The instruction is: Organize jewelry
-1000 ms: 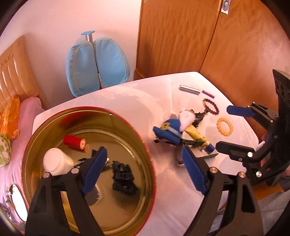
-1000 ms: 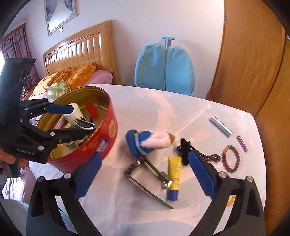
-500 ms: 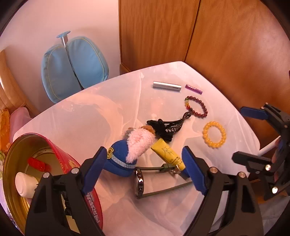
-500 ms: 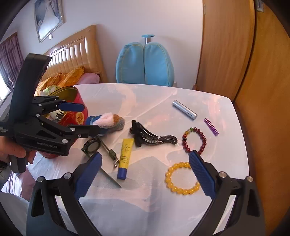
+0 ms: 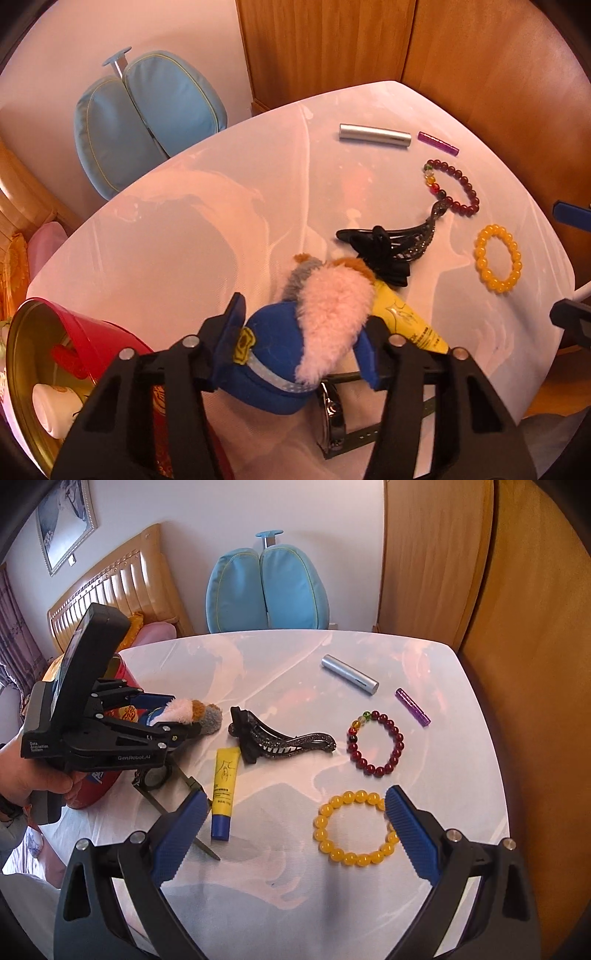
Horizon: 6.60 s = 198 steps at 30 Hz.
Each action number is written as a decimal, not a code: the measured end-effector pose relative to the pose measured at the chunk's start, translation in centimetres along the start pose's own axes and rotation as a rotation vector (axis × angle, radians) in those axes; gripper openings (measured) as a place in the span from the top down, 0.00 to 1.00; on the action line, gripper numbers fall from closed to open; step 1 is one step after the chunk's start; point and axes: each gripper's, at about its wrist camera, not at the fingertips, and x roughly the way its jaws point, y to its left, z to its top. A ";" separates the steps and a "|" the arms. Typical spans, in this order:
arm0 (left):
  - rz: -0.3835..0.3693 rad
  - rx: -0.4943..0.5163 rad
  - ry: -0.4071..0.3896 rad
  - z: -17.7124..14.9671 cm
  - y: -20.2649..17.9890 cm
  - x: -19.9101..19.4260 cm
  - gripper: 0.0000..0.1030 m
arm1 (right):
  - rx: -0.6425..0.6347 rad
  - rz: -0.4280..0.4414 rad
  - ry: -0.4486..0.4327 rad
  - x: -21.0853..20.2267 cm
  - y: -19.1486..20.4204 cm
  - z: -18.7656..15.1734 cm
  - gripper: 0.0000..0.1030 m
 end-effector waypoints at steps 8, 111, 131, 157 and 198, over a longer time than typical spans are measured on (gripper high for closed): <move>0.011 -0.015 -0.060 -0.1 -0.3 -3.2 0.61 | -0.034 0.025 -0.028 -0.8 0.7 0.1 0.05; -0.226 -0.054 -0.183 -3.1 -3.5 -10.7 0.24 | -0.063 -0.040 -0.072 -3.2 0.3 -2.0 0.08; -0.160 -0.021 -0.029 10.1 2.8 1.5 0.24 | -0.131 -0.092 0.026 13.5 -5.0 11.8 0.08; -0.152 -0.038 -0.053 7.6 1.0 -1.7 0.24 | -0.113 0.019 -0.001 6.1 -3.2 6.3 0.82; -0.002 -0.236 -0.175 -9.9 17.0 -13.0 0.24 | -0.387 0.268 0.005 5.1 22.9 5.8 0.14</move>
